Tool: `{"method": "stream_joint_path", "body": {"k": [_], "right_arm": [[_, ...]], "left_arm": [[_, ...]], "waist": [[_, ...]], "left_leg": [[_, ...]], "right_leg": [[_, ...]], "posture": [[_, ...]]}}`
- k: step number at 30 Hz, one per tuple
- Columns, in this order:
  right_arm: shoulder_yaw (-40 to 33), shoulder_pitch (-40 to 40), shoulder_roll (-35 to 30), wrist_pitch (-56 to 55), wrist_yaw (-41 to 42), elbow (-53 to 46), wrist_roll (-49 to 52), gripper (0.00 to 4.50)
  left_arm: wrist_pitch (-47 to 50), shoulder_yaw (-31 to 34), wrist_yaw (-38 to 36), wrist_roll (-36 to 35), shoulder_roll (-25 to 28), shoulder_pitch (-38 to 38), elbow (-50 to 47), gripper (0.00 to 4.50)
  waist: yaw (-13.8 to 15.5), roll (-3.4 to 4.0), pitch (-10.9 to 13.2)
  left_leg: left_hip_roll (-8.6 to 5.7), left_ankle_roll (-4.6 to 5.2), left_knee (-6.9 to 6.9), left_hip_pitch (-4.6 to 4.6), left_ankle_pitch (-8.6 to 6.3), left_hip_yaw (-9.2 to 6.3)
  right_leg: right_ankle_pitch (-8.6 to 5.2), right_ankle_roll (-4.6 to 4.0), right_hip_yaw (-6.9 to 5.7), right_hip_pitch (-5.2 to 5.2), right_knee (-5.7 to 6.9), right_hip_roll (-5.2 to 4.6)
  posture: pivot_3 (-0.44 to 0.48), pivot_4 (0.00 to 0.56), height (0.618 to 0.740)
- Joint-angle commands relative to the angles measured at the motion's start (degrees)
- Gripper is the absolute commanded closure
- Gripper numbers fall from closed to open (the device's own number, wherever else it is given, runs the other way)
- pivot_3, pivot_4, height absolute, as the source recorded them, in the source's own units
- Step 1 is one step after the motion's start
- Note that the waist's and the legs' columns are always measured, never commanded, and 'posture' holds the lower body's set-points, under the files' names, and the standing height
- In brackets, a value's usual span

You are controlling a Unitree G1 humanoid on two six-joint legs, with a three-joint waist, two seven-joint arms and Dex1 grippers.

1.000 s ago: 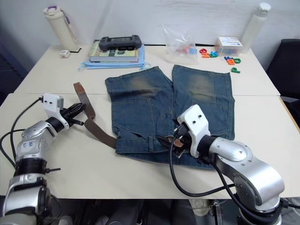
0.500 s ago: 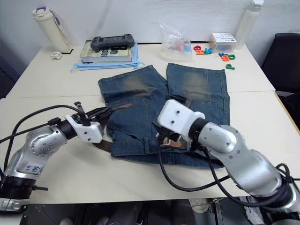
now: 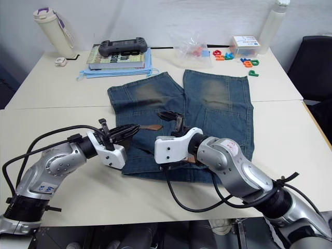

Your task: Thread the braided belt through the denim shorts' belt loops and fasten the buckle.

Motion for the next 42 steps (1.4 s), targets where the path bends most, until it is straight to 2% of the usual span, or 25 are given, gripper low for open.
{"method": "stream_joint_path", "body": {"k": [1, 2, 3, 6, 7, 9, 11, 18, 22, 25, 26, 28, 30, 31, 33, 35, 36, 37, 39, 42], "right_arm": [[-2.7, 0.3, 1.3, -1.6, 1.0, -0.8, -2.1, 0.40], [-3.0, 0.5, 1.6, -1.8, 1.2, -0.9, -2.4, 0.52], [-3.3, 0.6, 1.9, -1.9, 1.4, -0.9, -2.8, 0.83], [-4.1, 1.3, 2.9, -2.5, 2.1, -1.0, -3.5, 2.19], [-4.4, 1.5, 3.2, -2.6, 2.4, -1.0, -3.7, 2.47], [-4.9, 1.9, 3.8, -2.7, 2.9, -1.0, -4.1, 3.55], [-5.2, 2.2, 4.3, -2.8, 3.4, -0.8, -4.6, 4.43], [-6.3, 2.7, 5.8, -4.2, 4.2, -0.2, -5.9, 4.43], [-7.3, 2.8, 5.4, -7.7, 3.8, 2.0, -6.7, 4.50], [-8.9, 2.7, 3.9, -12.8, 2.6, 5.1, -7.2, 4.50], [-9.5, 2.5, 3.3, -14.7, 2.3, 6.4, -7.2, 4.50], [-10.7, 2.1, 2.2, -19.0, 1.4, 9.2, -7.2, 4.50], [-11.3, 1.4, 1.0, -23.8, 0.6, 12.1, -7.2, 4.50], [-11.4, 0.7, 0.6, -26.7, 0.0, 13.6, -7.3, 4.50], [-11.5, -0.2, 0.4, -31.0, -0.9, 16.0, -7.6, 4.50], [-11.1, -1.4, 0.7, -35.2, -2.2, 18.3, -8.5, 4.50], [-11.1, -1.8, 1.0, -36.8, -2.7, 19.3, -8.9, 4.50], [-11.0, -2.2, 1.2, -38.0, -3.2, 20.0, -9.4, 4.50], [-11.1, -2.6, 1.7, -39.8, -3.6, 21.0, -9.9, 4.50], [-11.5, -3.1, 2.7, -41.6, -4.6, 21.5, -10.9, 4.50]], "left_arm": [[-0.7, 0.6, 0.6, 0.4, 0.7, -0.8, -1.3, 4.50], [-0.9, 0.7, 0.7, 0.5, 0.7, -0.8, -1.1, 4.50], [-1.0, 0.7, 0.7, 0.6, 0.8, -0.7, -1.1, 4.50], [-0.9, 0.5, 0.8, 1.1, 0.6, -0.8, -0.9, 4.50], [-0.9, 0.4, 0.8, 1.2, 0.5, -0.8, -0.9, 4.50], [-1.2, 0.4, 0.7, 1.0, 0.4, -0.9, -0.9, 4.50], [-1.0, 0.4, 0.5, 0.3, 0.2, -0.9, -1.0, 4.50], [0.6, 0.6, -0.9, -2.0, 0.0, -0.6, -1.2, 4.50], [4.7, 1.6, -2.8, -8.3, -1.5, 0.3, -2.7, 3.03], [13.0, 3.7, -7.3, -21.1, -3.0, 2.1, -6.9, 1.71], [17.0, 4.3, -10.3, -28.0, -2.7, 3.3, -9.7, 1.32], [29.6, 6.9, -13.2, -43.0, -2.3, 5.4, -15.9, 1.32], [46.7, 10.8, -13.0, -62.6, 0.1, 7.5, -21.3, 1.32], [55.7, 13.0, -12.1, -76.5, 3.5, 9.0, -22.9, 1.32], [66.2, 16.3, -10.0, -95.8, 7.9, 10.7, -23.6, 1.32], [71.8, 17.3, -0.8, -116.7, 9.7, 11.7, -19.3, 1.32], [73.2, 17.5, 3.3, -123.8, 10.1, 11.8, -17.5, 1.32], [73.4, 17.1, 7.4, -129.3, 9.6, 12.0, -16.1, 1.32], [73.4, 16.4, 13.4, -136.1, 8.6, 12.5, -15.0, 1.32], [72.1, 13.7, 24.6, -139.2, 0.7, 12.1, -14.3, 1.32]], "waist": [[0.0, 0.00, 0.0], [0.0, 0.00, 0.0], [0.0, 0.00, 0.0], [0.0, 0.00, 0.0], [0.0, 0.00, 0.0], [0.0, 0.00, 0.0], [0.0, 0.00, 0.0], [0.0, 0.00, 0.0], [0.0, 0.00, 0.0], [0.0, 0.00, 0.0], [-0.1, 0.00, 0.0], [-0.3, 0.00, 0.0], [-0.5, -0.01, 0.0], [-0.7, -0.02, 0.0], [-1.2, -0.05, 0.1], [-1.4, 0.00, 0.1], [-1.4, -0.02, 0.1], [-1.4, -0.06, 0.2], [-1.4, -0.10, 0.2], [-1.3, -0.13, 0.2]], "left_leg": [[0.00, -0.01, 0.02, 0.00, 0.00, 0.00], [0.00, -0.01, 0.04, 0.00, 0.00, 0.00], [0.00, -0.01, 0.07, 0.00, 0.00, 0.01], [0.00, -0.02, 0.12, 0.00, 0.01, 0.01], [0.00, -0.02, 0.20, 0.00, 0.01, 0.01], [-0.01, -0.03, 0.32, 0.00, 0.00, 0.02], [-0.01, -0.05, 0.38, 0.00, 0.01, 0.01], [-0.02, -0.16, 0.46, 0.00, 0.08, 0.00], [-0.02, -0.18, 0.47, 0.00, 0.09, 0.01], [-0.02, -0.18, 0.49, 0.00, 0.09, 0.00], [-0.02, -0.17, 0.49, -0.01, 0.09, 0.01], [-0.02, -0.17, 0.49, -0.02, 0.08, 0.01], [-0.02, -0.18, 0.48, -0.02, 0.08, 0.00], [-0.01, -0.19, 0.48, -0.01, 0.09, -0.02], [0.01, -0.28, 0.47, 0.02, 0.14, -0.06], [0.01, -0.34, 0.47, 0.10, 0.18, -0.06], [0.01, -0.37, 0.49, 0.12, 0.19, -0.06], [0.01, -0.41, 0.50, 0.15, 0.22, -0.06], [0.01, -0.51, 0.54, 0.17, 0.28, -0.07], [0.02, -0.53, 0.60, 0.18, 0.28, -0.02]], "right_leg": [[0.00, 0.00, 0.01, 0.00, 0.04, 0.00], [0.00, 0.00, 0.00, -0.01, 0.06, 0.00], [0.00, 0.00, 0.01, -0.01, 0.08, 0.00], [0.00, 0.00, 0.01, -0.02, 0.15, 0.00], [0.00, -0.01, 0.01, -0.02, 0.20, 0.00], [-0.01, -0.01, 0.03, -0.02, 0.31, 0.01], [-0.01, -0.02, 0.03, -0.02, 0.41, 0.00], [-0.02, -0.04, 0.04, -0.09, 0.66, 0.00], [-0.03, -0.05, 0.05, -0.10, 0.71, 0.00], [-0.03, -0.05, 0.04, -0.10, 0.71, 0.00], [-0.03, -0.05, 0.05, -0.11, 0.71, 0.00], [-0.03, -0.06, 0.06, -0.12, 0.71, 0.00], [-0.04, -0.08, 0.06, -0.13, 0.71, 0.00], [-0.05, -0.10, 0.05, -0.12, 0.73, 0.00], [-0.08, -0.14, 0.06, -0.13, 0.80, 0.00], [-0.12, -0.23, 0.09, -0.12, 0.96, -0.01], [-0.13, -0.23, 0.10, -0.12, 1.02, -0.01], [-0.13, -0.25, 0.12, -0.11, 1.09, -0.01], [-0.15, -0.29, 0.13, -0.13, 1.24, -0.02], [-0.21, -0.39, 0.17, -0.16, 1.41, -0.04]], "posture": [[0.000, 0.150, 0.659], [0.000, 0.150, 0.659], [0.000, 0.150, 0.659], [0.000, 0.150, 0.659], [0.000, 0.150, 0.659], [0.000, 0.150, 0.659], [0.000, 0.150, 0.659], [0.000, 0.150, 0.659], [0.000, 0.150, 0.659], [0.000, 0.150, 0.659], [0.000, 0.150, 0.659], [0.000, 0.150, 0.659], [0.000, 0.150, 0.659], [0.000, 0.150, 0.659], [0.000, 0.150, 0.659], [0.000, 0.150, 0.659], [0.000, 0.150, 0.659], [0.000, 0.150, 0.659], [0.000, 0.150, 0.659], [0.000, 0.150, 0.659]]}}
